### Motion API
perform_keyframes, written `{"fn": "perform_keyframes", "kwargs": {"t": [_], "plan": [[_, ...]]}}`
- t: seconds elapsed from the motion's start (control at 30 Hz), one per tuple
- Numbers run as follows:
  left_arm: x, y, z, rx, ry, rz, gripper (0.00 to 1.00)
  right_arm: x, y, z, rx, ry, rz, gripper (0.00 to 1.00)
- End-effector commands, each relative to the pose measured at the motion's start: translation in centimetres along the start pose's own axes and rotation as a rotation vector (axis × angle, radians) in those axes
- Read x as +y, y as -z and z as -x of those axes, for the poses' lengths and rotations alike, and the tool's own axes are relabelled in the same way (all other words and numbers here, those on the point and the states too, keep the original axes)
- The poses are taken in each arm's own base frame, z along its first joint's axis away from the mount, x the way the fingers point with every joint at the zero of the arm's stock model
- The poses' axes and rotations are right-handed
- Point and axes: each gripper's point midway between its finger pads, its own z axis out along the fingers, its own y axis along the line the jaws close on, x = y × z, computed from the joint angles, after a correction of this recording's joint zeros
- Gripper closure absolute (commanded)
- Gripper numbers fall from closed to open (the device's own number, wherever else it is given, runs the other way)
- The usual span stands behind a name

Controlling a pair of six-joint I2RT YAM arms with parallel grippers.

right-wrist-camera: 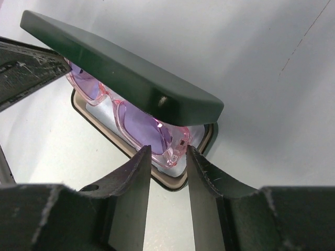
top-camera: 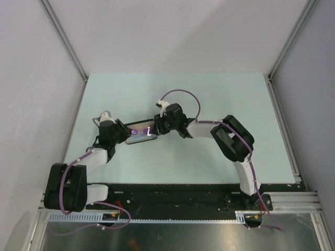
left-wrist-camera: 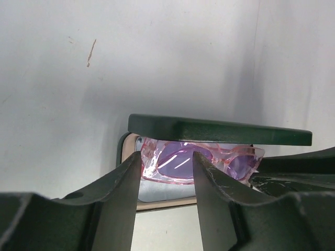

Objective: Organize the sunglasses
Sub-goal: Adjust the sunglasses and the sunglasses case.

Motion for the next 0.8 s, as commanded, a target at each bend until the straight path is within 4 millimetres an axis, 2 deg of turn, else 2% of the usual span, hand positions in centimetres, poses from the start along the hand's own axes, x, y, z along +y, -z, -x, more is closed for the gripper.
{"fn": "perform_keyframes", "kwargs": {"t": [0.0,0.47,0.77], "plan": [[-1.2,0.7,0.2,-0.010,0.021,-0.040,0.52,2.5,0.4,1.1,-0.026,0.048,0.045,0.63],[0.2,1.1,-2.0,0.057,0.022,0.024,0.52,2.6,1.1,2.2,-0.061,0.080,-0.016,0.62],[0.5,0.6,-2.2,0.077,0.013,0.045,0.53,2.0,0.9,1.7,-0.047,0.077,-0.029,0.61]]}}
